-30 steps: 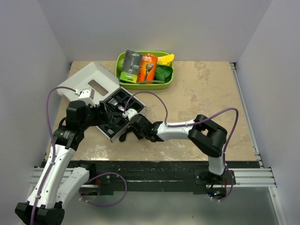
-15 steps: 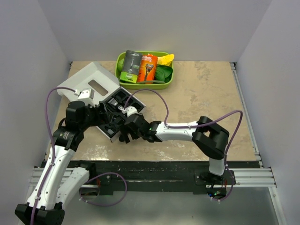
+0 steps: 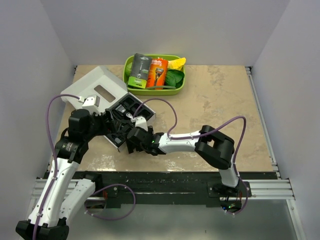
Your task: Sort the hair-cutting tools
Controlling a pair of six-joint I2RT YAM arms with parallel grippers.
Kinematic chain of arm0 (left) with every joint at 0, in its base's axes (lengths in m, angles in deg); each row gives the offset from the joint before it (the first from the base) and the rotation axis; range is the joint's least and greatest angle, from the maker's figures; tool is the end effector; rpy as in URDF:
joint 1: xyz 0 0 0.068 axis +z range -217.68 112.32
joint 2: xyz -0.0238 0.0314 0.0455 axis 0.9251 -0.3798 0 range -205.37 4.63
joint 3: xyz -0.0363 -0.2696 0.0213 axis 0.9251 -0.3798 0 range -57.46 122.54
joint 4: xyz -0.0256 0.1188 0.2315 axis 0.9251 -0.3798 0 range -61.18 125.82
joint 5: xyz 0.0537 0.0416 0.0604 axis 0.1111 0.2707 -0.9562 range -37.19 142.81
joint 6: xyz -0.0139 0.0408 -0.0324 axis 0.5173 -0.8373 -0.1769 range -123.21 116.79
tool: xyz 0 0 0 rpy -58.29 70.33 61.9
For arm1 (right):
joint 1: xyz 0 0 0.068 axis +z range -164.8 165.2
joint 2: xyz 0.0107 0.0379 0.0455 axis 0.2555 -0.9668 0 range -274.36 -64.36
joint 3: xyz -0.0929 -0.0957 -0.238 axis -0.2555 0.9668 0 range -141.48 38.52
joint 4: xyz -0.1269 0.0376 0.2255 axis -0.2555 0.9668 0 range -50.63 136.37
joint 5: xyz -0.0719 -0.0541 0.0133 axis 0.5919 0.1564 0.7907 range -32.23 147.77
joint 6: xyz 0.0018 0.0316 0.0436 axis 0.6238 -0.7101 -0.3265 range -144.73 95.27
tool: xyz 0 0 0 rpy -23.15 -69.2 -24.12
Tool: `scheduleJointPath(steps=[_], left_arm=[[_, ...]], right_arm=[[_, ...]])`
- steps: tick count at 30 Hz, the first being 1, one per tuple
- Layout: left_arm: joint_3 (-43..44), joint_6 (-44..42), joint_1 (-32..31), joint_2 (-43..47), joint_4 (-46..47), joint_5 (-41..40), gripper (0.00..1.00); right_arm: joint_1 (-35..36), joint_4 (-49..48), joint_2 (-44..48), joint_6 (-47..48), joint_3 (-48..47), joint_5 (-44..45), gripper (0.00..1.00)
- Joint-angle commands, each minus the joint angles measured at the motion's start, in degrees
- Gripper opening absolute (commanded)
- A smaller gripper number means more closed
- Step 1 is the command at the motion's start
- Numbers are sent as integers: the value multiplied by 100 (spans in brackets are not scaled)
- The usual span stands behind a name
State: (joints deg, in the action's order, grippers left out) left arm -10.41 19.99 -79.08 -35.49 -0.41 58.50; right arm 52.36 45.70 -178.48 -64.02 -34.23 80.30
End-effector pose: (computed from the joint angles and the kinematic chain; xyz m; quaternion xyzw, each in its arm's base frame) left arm 0.1458 -0.0330 0.3193 -0.0636 0.8599 -0.1910 0.4691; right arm 0.1769 0.3849 0.1585 -0.1519 0.9047 0.1744 0.3578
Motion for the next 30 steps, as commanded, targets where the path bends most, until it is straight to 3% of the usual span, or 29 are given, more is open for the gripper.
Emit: scheduleJointPath(steps=[1,4,7,10,19,24,30], left_arm=[[138,44,-29,92,28,142,86],[120,44,-29,118,28,160,86],[112,44,-20,118,19,169,86],[85,44,-29,136,19,169,86],[15,62,-20,171,46,178,86],[6,71,-20,171,54,178,86],[50,53,-20,154,37,186,86]], right_arm=[[-1,176,-57,-579,-108,682,99],[-1,150,-162,-659,-38,710,97],[-1,44,-180,-607,85,675,83],[-1,-149,-128,-501,270,595,62],[-1,-53,206,-466,709,850,27],[-1,114,391,-343,973,1184,13],[-1,71,619,-202,1263,1307,4]])
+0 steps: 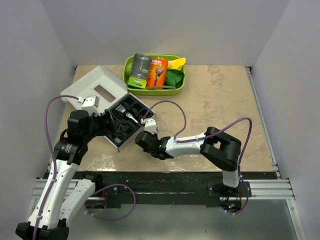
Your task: Sort the hair-cutting tools
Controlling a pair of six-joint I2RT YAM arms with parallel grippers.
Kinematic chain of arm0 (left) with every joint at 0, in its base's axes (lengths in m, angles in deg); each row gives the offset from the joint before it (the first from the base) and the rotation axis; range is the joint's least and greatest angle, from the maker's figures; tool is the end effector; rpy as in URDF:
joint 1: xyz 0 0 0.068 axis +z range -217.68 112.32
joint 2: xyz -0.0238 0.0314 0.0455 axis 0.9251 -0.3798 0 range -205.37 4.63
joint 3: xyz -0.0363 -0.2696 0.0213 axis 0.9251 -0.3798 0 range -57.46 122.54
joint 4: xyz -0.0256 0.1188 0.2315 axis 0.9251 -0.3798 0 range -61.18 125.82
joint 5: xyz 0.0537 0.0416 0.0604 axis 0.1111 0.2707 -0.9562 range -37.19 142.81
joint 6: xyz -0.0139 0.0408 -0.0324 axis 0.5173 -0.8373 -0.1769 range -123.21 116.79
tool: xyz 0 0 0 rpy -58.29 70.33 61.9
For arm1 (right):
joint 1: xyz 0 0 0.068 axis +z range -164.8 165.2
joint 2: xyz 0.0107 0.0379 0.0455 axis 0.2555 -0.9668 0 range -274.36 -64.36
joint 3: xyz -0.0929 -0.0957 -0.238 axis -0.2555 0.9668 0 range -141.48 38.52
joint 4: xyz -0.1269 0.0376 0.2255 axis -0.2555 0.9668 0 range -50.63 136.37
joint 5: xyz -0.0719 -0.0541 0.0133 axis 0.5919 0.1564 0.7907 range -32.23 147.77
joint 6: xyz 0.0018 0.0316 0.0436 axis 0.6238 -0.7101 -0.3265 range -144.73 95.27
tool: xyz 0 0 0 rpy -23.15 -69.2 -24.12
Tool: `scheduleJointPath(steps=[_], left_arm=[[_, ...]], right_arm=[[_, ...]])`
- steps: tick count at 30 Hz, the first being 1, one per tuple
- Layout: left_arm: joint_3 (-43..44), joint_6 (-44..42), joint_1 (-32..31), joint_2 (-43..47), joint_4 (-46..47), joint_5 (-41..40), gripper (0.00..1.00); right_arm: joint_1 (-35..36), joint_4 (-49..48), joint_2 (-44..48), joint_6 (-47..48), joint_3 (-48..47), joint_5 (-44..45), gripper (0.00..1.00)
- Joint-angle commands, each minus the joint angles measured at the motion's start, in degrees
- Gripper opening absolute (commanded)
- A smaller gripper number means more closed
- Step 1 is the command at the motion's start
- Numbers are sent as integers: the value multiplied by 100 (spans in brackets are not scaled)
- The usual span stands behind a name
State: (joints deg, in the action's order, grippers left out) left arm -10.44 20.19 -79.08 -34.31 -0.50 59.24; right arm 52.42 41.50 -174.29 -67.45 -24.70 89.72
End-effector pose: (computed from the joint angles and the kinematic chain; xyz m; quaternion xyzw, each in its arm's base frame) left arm 0.1415 -0.0326 0.3216 -0.0609 0.8552 -0.1992 0.4746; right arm 0.1685 0.3526 0.1460 -0.0964 0.9001 0.1288 0.4050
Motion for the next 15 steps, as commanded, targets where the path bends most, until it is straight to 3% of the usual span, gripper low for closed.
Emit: scheduleJointPath(steps=[1,7,15], left_arm=[[78,33,-20,35,28,112,86],[88,42,-20,35,28,112,86],[166,42,-20,44,-7,77,86]], right_arm=[[-7,464,252,158,354,374,3],[89,498,823,439,513,409,4],[511,1157,1263,800,-295,453,5]])
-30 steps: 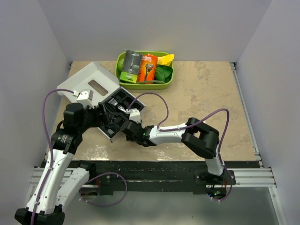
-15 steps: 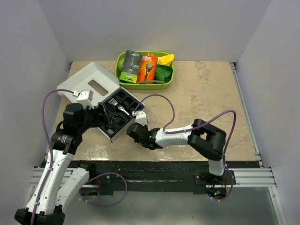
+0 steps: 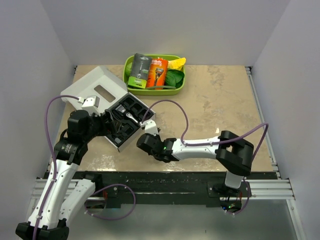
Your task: Sort the hair-cutting tools
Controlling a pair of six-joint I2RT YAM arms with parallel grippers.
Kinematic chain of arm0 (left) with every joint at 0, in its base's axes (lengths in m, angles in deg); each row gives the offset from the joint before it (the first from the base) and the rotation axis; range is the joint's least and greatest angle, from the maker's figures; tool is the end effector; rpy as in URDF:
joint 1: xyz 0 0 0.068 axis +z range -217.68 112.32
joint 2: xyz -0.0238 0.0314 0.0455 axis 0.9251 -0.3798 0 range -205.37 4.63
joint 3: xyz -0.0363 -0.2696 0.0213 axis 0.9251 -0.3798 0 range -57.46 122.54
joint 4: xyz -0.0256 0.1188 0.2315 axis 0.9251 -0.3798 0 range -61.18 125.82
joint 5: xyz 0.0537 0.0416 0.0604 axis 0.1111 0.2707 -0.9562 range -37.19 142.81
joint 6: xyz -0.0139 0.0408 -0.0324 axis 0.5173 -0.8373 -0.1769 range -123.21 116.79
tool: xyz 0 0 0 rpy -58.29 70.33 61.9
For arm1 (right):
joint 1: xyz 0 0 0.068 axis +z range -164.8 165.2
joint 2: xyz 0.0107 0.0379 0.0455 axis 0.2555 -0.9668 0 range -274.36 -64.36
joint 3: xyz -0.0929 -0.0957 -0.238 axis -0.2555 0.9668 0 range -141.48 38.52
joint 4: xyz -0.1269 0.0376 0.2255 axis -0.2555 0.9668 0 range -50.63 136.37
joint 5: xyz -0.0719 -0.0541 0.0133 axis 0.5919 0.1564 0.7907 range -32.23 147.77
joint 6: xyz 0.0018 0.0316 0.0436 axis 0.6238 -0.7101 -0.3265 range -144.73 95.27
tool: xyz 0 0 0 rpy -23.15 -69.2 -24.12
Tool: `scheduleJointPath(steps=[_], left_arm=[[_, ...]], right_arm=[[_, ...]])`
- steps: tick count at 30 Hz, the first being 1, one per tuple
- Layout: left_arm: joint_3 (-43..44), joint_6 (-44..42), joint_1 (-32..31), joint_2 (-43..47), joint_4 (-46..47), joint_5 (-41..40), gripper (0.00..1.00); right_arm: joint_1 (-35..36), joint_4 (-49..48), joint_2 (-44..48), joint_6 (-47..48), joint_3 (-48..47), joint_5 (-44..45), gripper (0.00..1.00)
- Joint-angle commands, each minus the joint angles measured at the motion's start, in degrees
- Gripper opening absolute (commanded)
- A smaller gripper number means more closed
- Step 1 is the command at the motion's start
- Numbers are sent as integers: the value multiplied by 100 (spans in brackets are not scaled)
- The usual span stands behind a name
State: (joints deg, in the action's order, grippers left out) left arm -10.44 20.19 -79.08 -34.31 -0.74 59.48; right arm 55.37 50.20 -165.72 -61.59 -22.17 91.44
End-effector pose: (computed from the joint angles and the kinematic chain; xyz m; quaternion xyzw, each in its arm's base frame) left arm 0.1412 -0.0327 0.3212 -0.0601 0.8563 -0.2005 0.4723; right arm 0.1412 0.3334 0.1770 -0.1675 0.8931 0.0911 0.4075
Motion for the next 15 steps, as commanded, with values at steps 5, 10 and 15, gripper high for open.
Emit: scheduleJointPath(steps=[5,10,15], left_arm=[[255,68,-20,123,-62,71,86],[360,112,-20,211,-185,44,86],[527,200,-20,334,-317,-114,86]], right_arm=[[470,490,363,337,-1198,245,5],[577,351,179,522,-1735,158,5],[577,-159,-155,812,-2061,26,5]])
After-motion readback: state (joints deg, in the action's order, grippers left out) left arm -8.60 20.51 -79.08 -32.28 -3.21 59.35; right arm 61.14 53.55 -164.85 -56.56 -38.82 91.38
